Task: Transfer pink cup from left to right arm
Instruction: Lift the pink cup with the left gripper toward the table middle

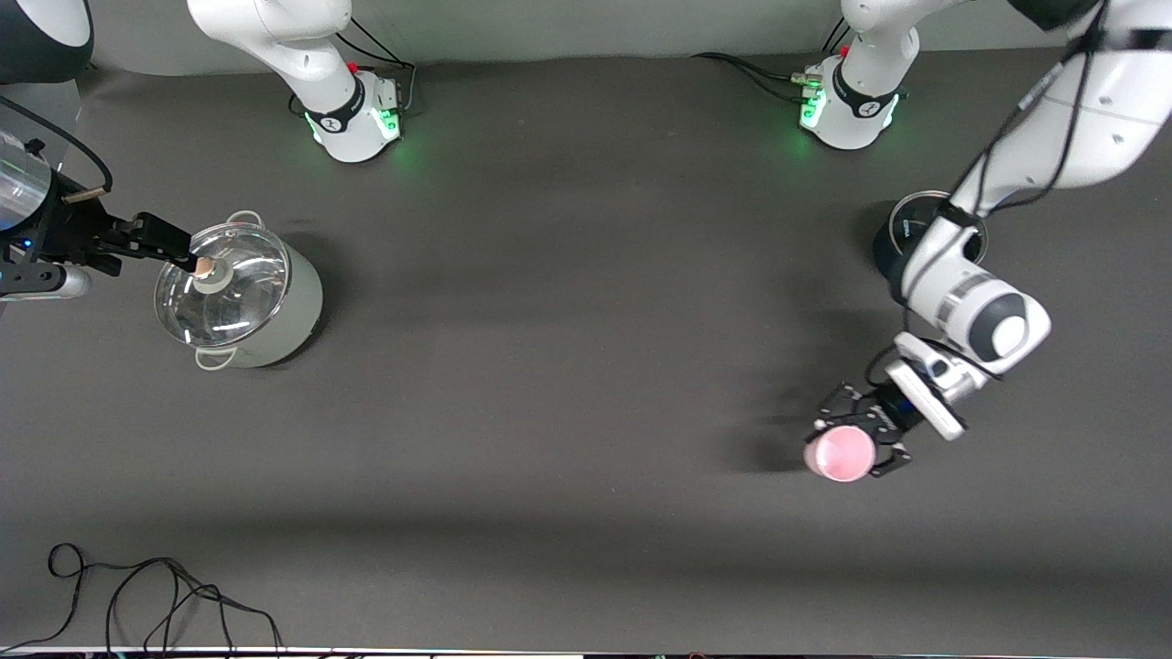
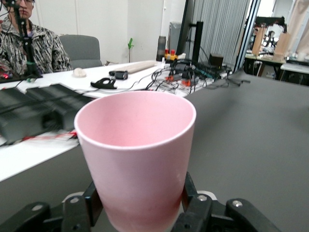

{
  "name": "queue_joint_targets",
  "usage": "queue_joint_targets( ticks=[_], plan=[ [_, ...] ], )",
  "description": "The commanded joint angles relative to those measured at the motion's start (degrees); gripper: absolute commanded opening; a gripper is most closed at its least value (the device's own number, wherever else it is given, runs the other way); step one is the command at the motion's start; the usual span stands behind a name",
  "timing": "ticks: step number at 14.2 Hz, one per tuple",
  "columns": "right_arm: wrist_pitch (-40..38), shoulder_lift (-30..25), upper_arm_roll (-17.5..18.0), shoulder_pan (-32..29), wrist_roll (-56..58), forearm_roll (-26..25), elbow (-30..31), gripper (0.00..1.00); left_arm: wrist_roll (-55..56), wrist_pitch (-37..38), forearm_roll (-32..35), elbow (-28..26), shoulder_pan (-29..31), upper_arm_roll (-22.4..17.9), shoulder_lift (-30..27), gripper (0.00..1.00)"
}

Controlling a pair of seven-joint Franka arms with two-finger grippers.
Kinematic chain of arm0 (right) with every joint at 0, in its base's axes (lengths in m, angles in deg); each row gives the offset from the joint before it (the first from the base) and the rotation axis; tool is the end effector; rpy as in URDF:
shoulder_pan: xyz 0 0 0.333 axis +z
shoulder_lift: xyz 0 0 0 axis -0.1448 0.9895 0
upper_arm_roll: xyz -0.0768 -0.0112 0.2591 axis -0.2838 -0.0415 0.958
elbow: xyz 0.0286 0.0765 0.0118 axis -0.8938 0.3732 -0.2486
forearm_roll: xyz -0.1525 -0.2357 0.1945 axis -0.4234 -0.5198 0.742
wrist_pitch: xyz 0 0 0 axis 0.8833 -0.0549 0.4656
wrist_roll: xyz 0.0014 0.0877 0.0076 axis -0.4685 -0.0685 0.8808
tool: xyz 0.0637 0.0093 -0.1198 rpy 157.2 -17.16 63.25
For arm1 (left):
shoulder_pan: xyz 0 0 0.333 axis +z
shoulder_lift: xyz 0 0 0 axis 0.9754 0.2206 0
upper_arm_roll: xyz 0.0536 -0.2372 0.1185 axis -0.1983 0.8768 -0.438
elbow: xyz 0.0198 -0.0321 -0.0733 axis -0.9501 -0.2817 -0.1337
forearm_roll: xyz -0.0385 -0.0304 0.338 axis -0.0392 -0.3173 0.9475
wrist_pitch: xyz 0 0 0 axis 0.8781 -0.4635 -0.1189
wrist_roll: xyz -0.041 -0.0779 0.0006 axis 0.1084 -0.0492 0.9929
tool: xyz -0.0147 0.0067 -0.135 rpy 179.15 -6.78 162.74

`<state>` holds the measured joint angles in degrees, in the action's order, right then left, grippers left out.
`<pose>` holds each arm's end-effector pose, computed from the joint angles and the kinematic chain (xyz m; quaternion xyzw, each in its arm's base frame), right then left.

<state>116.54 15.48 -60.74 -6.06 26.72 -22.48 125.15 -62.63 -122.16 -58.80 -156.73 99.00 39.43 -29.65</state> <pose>0.4912 0.0133 0.5326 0.9996 0.0024 -0.0292 0.0029 0.5830 -0.1031 0.2124 0.7292 -0.3300 0.5191 0.2998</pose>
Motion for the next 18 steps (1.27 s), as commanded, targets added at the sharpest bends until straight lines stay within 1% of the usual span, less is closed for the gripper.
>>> queue_joint_targets(
  ticks=[1, 3, 5, 6, 7, 8, 9, 10, 12, 15, 16, 18],
  plan=[
    [-0.3, 0.3, -0.2, 0.0, 0.4, 0.2, -0.9, 1.0, 1.8, -6.9, -8.0, -6.4, 0.3, 7.2, -10.2, 0.53],
    [-0.9, 0.3, -0.3, -0.1, -0.6, 0.4, -0.9, 1.0, 5.1, -14.5, -12.8, -6.5, 0.5, 15.0, -13.8, 0.54],
    [-3.1, 0.1, -0.3, -0.1, -1.5, 0.5, -1.1, 0.99, 6.3, -21.5, -16.1, -5.8, 0.3, 22.2, -15.6, 0.55],
    [-3.1, -0.1, -0.2, 0.3, -5.2, 0.5, -1.0, 0.98, 6.3, -24.5, -17.4, -5.8, 0.4, 25.2, -16.5, 0.55],
    [-3.1, -0.3, 0.2, 0.5, -11.9, 0.5, -1.2, 0.98, 6.7, -27.2, -18.4, -4.9, 0.3, 27.5, -17.1, 0.56],
    [-3.2, -0.4, 0.7, 0.8, -18.5, 0.6, -1.5, 0.96, 8.2, -29.7, -18.5, -3.5, 0.1, 29.9, -17.2, 0.56],
    [-4.4, -0.4, 1.6, 2.6, -24.5, 1.4, -2.9, 0.96, 10.2, -32.8, -18.5, -1.4, -0.2, 32.2, -17.2, 0.56],
    [-6.9, 0.0, 1.7, 3.8, -30.3, 3.2, -5.0, 0.96, 11.3, -35.6, -18.5, 0.2, -1.7, 33.2, -17.1, 0.56],
    [-9.6, 0.2, 1.8, 7.1, -44.2, 8.1, -7.6, 0.94, 11.4, -40.3, -18.5, 2.7, -5.4, 33.0, -17.0, 0.57],
    [-9.5, 0.8, 1.8, 14.3, -64.2, 12.5, -10.0, 0.94, 11.4, -42.9, -18.5, 3.4, -7.4, 33.0, -17.1, 0.57],
    [-9.4, 2.1, 1.8, 17.0, -70.1, 14.0, -11.4, 0.94, 11.4, -43.5, -18.5, 3.5, -7.8, 33.0, -17.1, 0.57],
    [-8.9, 5.7, 1.8, 20.0, -81.8, 17.4, -16.4, 0.94, 11.9, -43.6, -18.5, 3.6, -8.0, 32.9, -17.1, 0.57]
  ],
)
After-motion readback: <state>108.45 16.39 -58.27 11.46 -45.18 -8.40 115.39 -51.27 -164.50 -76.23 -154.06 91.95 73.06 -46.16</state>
